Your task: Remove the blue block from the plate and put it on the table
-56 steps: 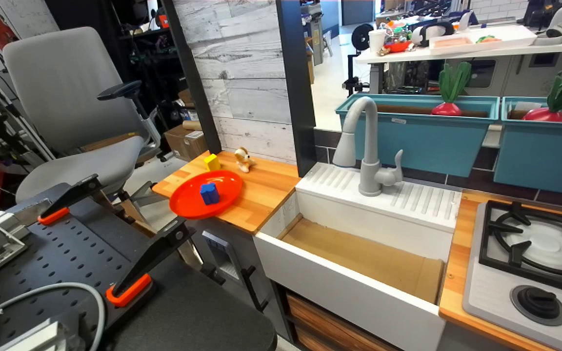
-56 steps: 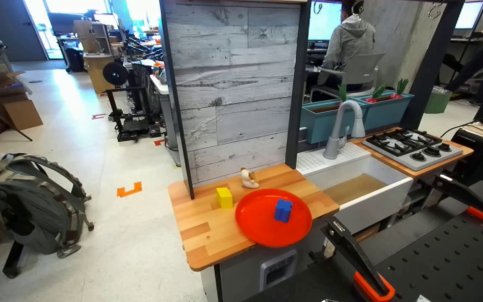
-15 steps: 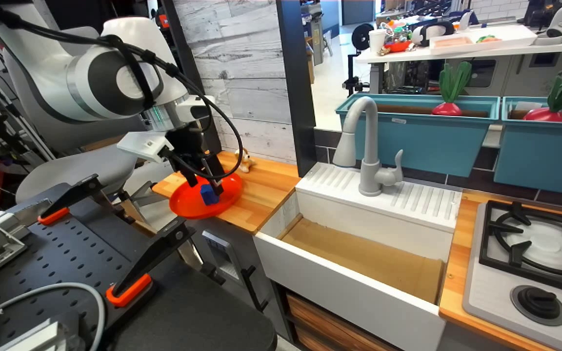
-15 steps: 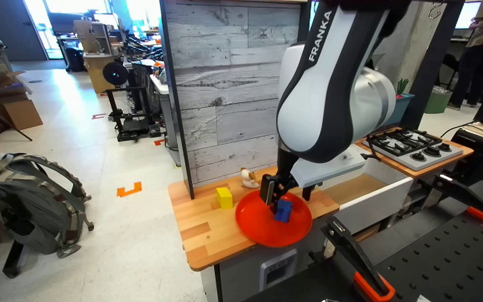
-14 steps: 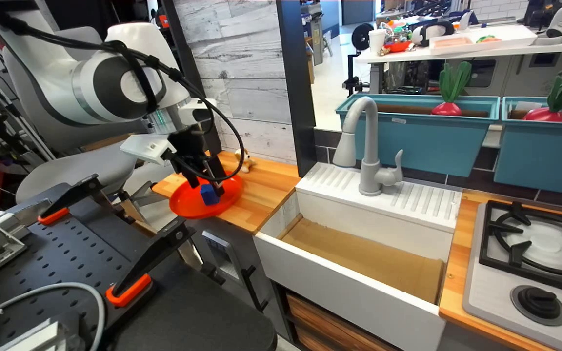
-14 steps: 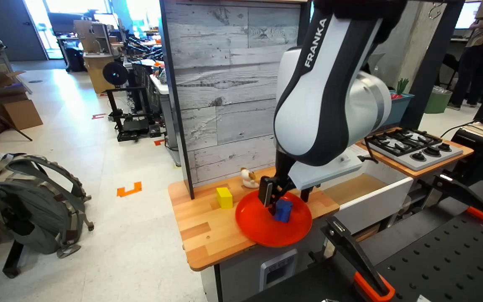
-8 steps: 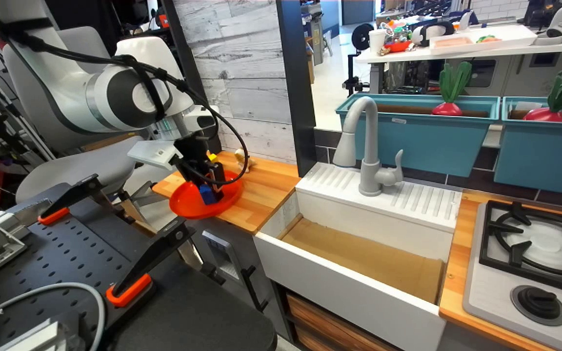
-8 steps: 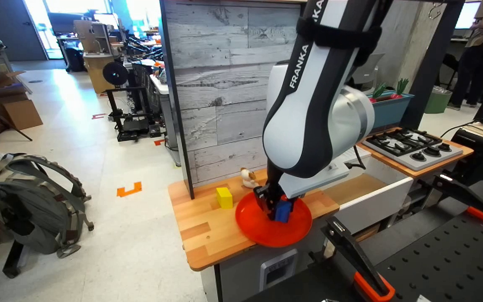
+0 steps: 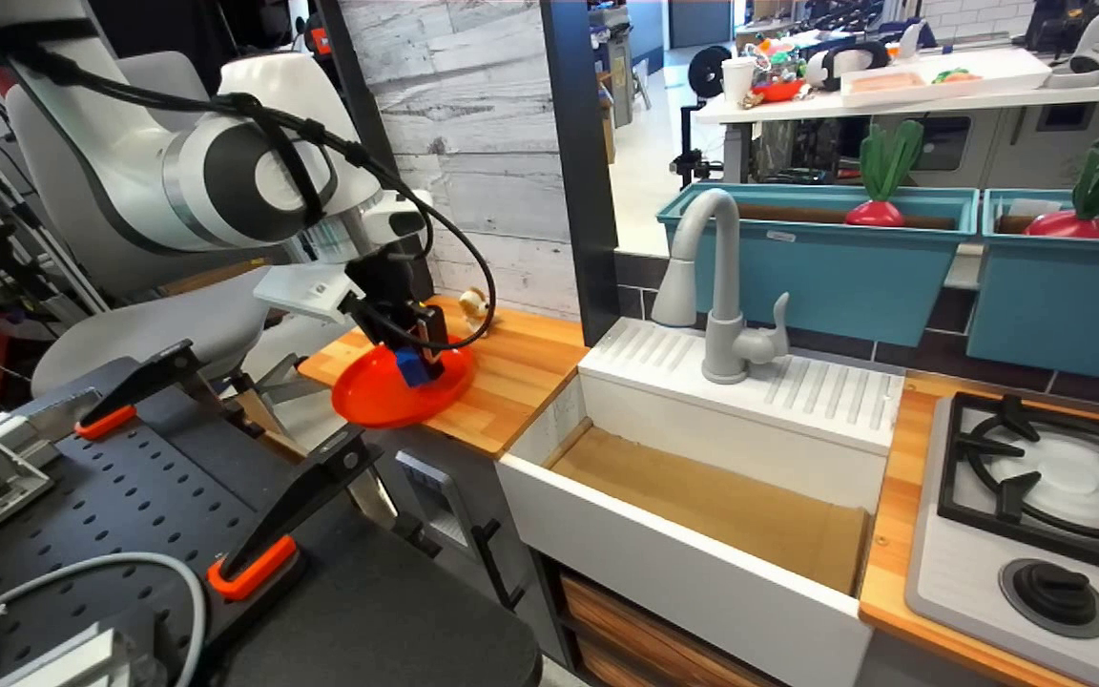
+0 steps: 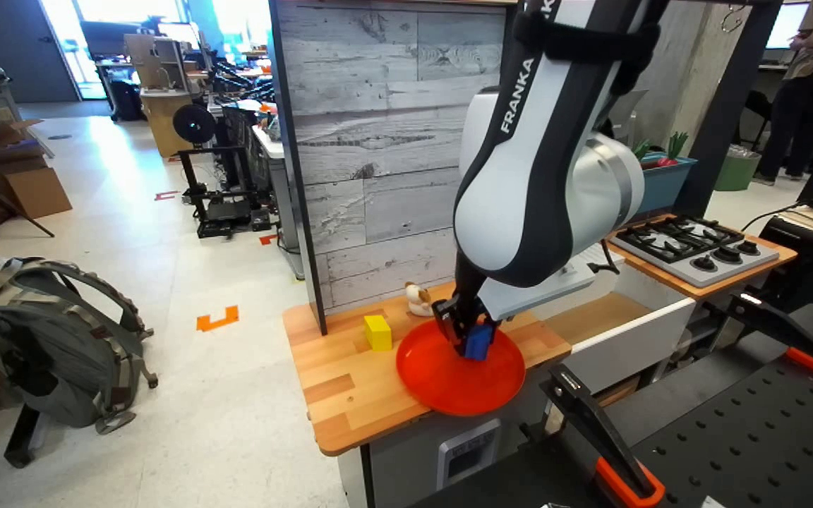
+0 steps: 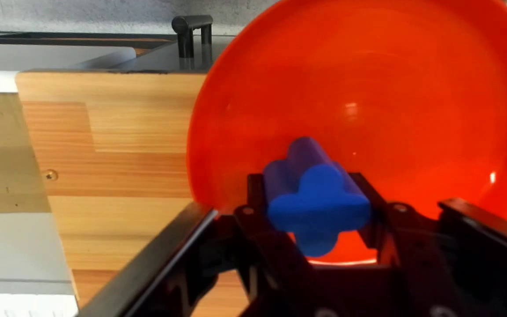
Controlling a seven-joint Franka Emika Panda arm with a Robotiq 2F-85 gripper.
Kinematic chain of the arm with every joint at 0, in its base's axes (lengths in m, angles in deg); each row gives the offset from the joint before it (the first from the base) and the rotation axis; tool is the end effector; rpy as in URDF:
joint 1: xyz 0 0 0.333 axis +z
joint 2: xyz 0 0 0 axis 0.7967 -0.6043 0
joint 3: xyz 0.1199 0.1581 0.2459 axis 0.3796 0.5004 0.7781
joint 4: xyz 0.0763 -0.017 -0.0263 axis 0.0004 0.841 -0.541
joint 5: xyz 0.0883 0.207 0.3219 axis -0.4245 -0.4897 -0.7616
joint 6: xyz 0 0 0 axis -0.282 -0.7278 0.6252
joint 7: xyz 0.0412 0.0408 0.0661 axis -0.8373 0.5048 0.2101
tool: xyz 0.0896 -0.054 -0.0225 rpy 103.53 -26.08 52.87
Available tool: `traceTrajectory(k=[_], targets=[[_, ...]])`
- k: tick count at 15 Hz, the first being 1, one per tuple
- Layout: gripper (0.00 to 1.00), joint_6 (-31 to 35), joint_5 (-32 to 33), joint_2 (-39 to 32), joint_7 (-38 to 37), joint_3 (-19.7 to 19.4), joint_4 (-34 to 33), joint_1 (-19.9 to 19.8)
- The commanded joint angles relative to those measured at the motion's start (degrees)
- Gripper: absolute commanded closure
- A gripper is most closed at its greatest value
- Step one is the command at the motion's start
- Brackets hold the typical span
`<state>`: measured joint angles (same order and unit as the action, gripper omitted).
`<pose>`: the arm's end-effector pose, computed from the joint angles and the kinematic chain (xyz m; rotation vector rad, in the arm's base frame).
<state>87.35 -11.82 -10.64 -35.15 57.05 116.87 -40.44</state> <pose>0.5343 0.1001 0.0148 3.1049 0.1494 0.1492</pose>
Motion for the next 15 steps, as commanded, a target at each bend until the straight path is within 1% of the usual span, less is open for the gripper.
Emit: traceTrajectory(k=[1,3,5,9,11,12,15], targets=[[0.76,3.34,-1.79,7.84,4.52,1.81,7.42,-4.89],[0.76,3.71,-2.31,10.04,5.92,3.24,8.38,-8.79],[0.76,2.90,-3.03,10.87,7.06,4.58,7.69,-12.56],[0.76,1.08,-5.27,9.54,8.04,6.10,3.83,-17.40],[0.76,-0.28,-6.27,8.18,7.83,6.49,1.38,-18.34],[0.76,-1.03,-6.64,7.47,7.52,6.23,0.07,-18.15],[0.76,-5.03,-7.52,4.52,6.15,4.10,-5.02,-15.89]])
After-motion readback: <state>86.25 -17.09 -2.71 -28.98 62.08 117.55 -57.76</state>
